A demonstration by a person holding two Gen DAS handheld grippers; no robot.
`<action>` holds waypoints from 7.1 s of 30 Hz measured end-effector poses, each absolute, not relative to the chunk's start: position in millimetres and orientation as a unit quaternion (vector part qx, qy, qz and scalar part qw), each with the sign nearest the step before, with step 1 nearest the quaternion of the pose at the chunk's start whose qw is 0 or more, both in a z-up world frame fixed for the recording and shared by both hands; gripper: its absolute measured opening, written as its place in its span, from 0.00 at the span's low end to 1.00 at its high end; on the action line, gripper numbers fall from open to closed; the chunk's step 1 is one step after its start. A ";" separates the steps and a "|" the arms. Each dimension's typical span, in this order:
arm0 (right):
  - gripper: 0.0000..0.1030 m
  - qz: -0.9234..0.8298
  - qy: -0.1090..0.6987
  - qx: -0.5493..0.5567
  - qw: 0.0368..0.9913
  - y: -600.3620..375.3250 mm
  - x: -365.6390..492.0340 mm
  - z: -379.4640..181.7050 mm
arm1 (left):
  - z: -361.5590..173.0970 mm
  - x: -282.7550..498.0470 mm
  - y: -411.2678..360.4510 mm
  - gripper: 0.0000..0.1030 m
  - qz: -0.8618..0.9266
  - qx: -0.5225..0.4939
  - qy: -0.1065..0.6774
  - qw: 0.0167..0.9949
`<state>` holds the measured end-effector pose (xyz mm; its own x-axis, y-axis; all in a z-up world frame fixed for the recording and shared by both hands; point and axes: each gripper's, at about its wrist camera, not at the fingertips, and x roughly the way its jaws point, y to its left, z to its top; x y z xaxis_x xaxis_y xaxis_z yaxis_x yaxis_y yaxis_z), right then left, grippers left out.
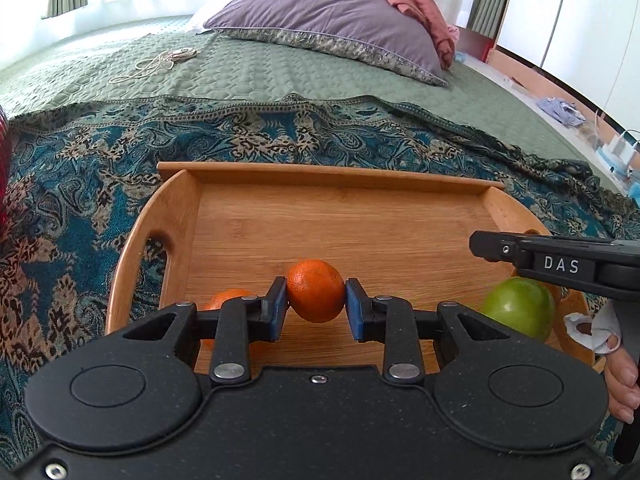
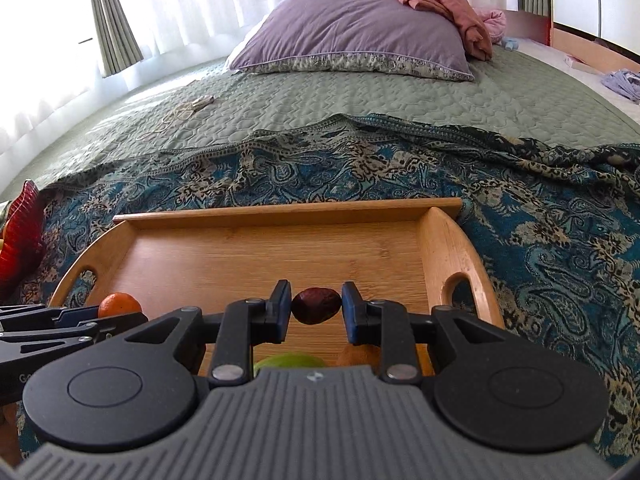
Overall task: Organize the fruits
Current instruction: 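Lift the tangerine over the tray with the left gripper while the right gripper carries the date, then lower the tangerine onto the tray and open the left gripper while the right gripper releases the date, then move the left gripper to the last loose tangerine while the right gripper moves to the other date, then close the left gripper on the tangerine while the right gripper grasps the red date, then carry the tangerine over the tray with the left gripper while the right gripper carries the date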
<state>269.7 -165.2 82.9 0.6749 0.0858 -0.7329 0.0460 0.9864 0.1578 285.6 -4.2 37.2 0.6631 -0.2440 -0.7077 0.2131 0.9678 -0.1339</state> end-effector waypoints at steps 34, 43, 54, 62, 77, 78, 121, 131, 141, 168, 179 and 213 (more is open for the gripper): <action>0.41 0.042 0.451 0.014 0.891 -138.2 289.2 68.0 | 29.9 306.7 -19.9 0.29 -0.148 0.004 0.397 0.906; 0.43 0.051 0.445 0.034 0.893 -143.7 285.5 70.7 | 30.6 305.8 -20.0 0.30 -0.149 -0.002 0.398 0.905; 0.69 0.071 0.392 0.078 0.914 -159.7 250.2 95.2 | 52.6 262.8 -12.3 0.60 -0.151 0.016 0.343 0.927; 0.87 0.085 0.338 0.081 0.934 -166.0 206.5 114.3 | 72.4 211.4 -5.8 0.80 -0.162 0.017 0.303 0.939; 0.99 0.068 0.281 -0.001 0.957 -171.7 119.2 116.3 | 60.4 128.9 -13.0 0.93 -0.172 0.021 0.286 0.942; 0.99 0.066 0.280 -0.010 0.958 -170.9 113.9 114.0 | 57.9 125.9 -15.7 0.94 -0.172 0.024 0.288 0.942; 1.00 0.058 0.267 -0.074 0.959 -171.4 46.6 45.9 | 11.1 81.4 -66.0 0.96 -0.221 0.059 0.320 0.919; 0.76 0.074 0.248 -0.112 0.959 -161.6 38.8 38.8 | 7.6 79.1 -81.4 0.59 -0.247 0.067 0.326 0.910; 0.57 0.096 0.253 -0.092 0.958 -167.0 37.5 37.9 | 7.5 78.4 -87.1 0.32 -0.270 0.057 0.329 0.903; 0.41 0.102 0.251 -0.083 0.959 -169.1 36.2 35.2 | 7.5 77.8 -88.1 0.31 -0.256 0.044 0.330 0.908; 0.34 0.103 0.251 -0.086 0.959 -168.3 35.4 39.1 | 14.3 72.3 -85.5 0.31 -0.247 0.046 0.321 0.913; 0.34 0.067 0.255 -0.024 0.964 -147.0 108.8 81.3 | 44.5 144.9 -48.0 0.31 -0.164 0.029 0.294 0.941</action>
<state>108.8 -147.0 81.3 0.8609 0.1162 -0.4954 -0.1405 0.9900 -0.0119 144.9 -48.0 44.5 0.7734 -0.2910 -0.5631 0.3248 0.9448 -0.0421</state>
